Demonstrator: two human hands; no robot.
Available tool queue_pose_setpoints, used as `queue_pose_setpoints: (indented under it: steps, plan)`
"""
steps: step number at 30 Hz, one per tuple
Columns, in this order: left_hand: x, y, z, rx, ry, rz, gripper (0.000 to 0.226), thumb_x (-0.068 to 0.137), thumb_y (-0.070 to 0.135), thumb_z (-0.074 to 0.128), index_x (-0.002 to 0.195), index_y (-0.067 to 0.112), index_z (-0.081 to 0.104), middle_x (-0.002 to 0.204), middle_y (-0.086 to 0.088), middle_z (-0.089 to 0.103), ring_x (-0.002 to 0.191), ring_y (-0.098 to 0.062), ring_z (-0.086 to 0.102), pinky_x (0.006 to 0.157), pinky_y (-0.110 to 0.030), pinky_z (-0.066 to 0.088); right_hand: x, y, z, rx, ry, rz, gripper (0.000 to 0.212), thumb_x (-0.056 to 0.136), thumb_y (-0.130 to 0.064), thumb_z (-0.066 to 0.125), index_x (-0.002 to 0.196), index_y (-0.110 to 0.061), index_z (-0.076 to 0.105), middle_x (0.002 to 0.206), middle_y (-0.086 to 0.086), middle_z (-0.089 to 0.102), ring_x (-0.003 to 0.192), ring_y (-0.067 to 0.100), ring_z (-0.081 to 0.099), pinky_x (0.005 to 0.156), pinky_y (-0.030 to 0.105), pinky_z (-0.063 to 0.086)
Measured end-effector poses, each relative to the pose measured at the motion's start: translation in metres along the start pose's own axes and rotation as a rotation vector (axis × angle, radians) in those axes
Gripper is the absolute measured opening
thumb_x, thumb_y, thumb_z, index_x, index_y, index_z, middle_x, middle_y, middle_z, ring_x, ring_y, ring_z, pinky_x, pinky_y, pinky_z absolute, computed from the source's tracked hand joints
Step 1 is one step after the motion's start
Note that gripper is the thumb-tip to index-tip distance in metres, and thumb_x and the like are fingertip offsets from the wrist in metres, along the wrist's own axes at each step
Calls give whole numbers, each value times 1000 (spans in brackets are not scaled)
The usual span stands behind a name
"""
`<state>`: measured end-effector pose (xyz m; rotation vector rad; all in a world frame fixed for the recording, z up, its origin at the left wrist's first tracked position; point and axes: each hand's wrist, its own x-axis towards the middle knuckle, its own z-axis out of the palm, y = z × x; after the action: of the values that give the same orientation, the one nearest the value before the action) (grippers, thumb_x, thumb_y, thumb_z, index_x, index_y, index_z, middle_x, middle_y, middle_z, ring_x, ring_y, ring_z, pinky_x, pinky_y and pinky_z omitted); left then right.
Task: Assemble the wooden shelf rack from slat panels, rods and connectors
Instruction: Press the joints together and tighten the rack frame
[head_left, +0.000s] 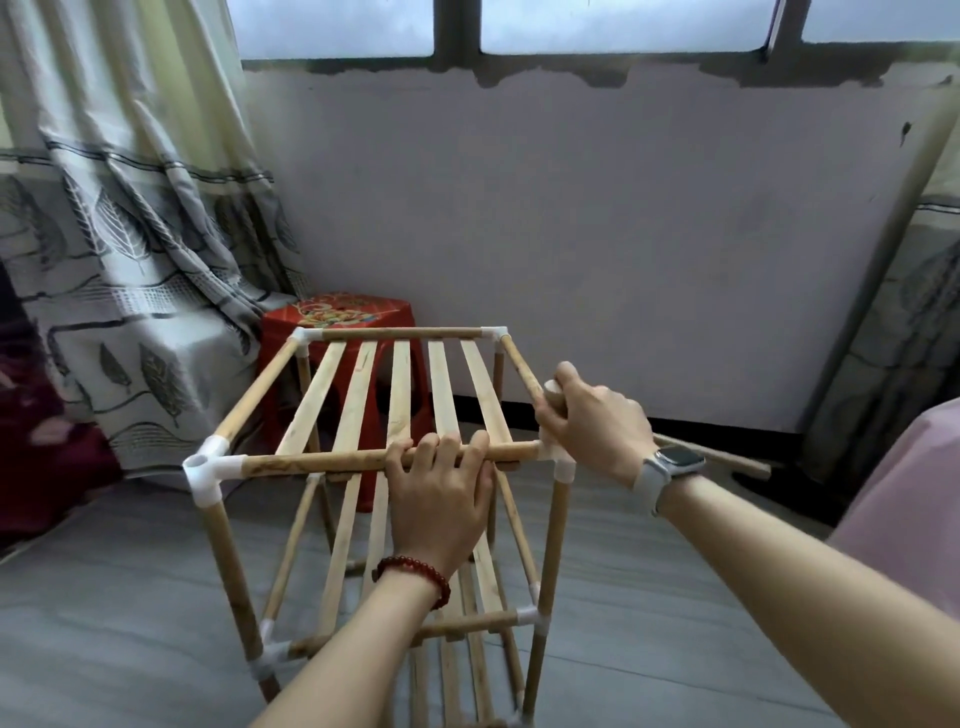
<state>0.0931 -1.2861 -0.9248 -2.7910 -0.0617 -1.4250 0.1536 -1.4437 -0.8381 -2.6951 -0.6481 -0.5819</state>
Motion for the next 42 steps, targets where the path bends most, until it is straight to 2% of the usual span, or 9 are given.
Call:
queue_pose_setpoints:
  steps: [5, 10, 15, 19, 22, 27, 30, 34, 42]
  plan:
    - [-1, -5, -8, -28, -41, 48, 41, 92, 37, 39, 120, 21, 64, 99, 1, 67, 91, -19, 62, 89, -46, 43, 0, -5, -19, 279, 401, 66, 25, 94, -51, 31, 84, -31, 21, 55, -13, 47, 44, 12, 45, 46, 24, 24]
    - [5, -12, -19, -74, -125, 84, 36, 88, 32, 55, 121, 19, 64, 106, 2, 69, 96, -18, 64, 88, -45, 48, 6, 4, -21, -93, -25, 56, 25, 97, -44, 33, 91, -20, 31, 89, 7, 67, 80, 34, 62, 61, 33, 34]
    - [8, -8, -27, -107, -206, 9, 32, 88, 32, 60, 119, 24, 64, 109, 6, 68, 101, -16, 63, 93, -44, 41, 18, -2, -47, 254, 361, 127, 23, 96, -46, 34, 93, -23, 30, 78, 3, 65, 75, 32, 63, 63, 33, 35]
    - [13, -9, -24, -53, -352, -16, 46, 93, 41, 38, 138, 33, 43, 131, 13, 53, 122, -9, 46, 105, -38, 22, -17, 4, -2, 37, 4, 138, 24, 97, -43, 34, 89, -21, 29, 82, 7, 65, 79, 35, 64, 60, 34, 35]
    - [18, -14, -28, -62, -422, 32, 50, 93, 40, 39, 143, 32, 34, 138, 13, 45, 128, -8, 39, 109, -39, 21, 2, 4, -22, -3, -35, 102, 27, 96, -46, 34, 90, -20, 30, 92, 10, 68, 85, 37, 62, 63, 35, 36]
    - [24, -65, -46, -162, -346, -40, 43, 92, 37, 50, 134, 27, 50, 136, 5, 48, 129, -13, 40, 111, -41, 18, -13, -18, -9, 271, -129, 16, 29, 95, -52, 37, 96, -23, 38, 87, 3, 62, 80, 26, 61, 65, 34, 45]
    - [19, -125, -60, 44, -409, -262, 47, 91, 52, 45, 131, 28, 52, 140, 2, 44, 135, -19, 32, 112, -48, 14, -15, -38, 6, 411, -205, -48, 26, 95, -52, 40, 94, -26, 43, 76, -12, 58, 69, 3, 55, 55, 14, 40]
    - [3, -167, -79, -71, -496, -445, 38, 91, 54, 45, 102, 23, 64, 125, 0, 56, 122, -24, 45, 99, -36, 36, -14, -57, 24, 548, -279, -62, 23, 95, -44, 46, 97, -21, 45, 87, -1, 63, 74, 8, 61, 58, 17, 45]
    - [-4, -115, -111, 111, -400, 83, 32, 88, 40, 47, 116, 31, 57, 100, 8, 67, 83, -16, 64, 72, -30, 50, -4, -12, 28, 484, -53, 109, 30, 95, -39, 48, 96, -9, 43, 86, 11, 62, 92, 34, 61, 72, 35, 43]
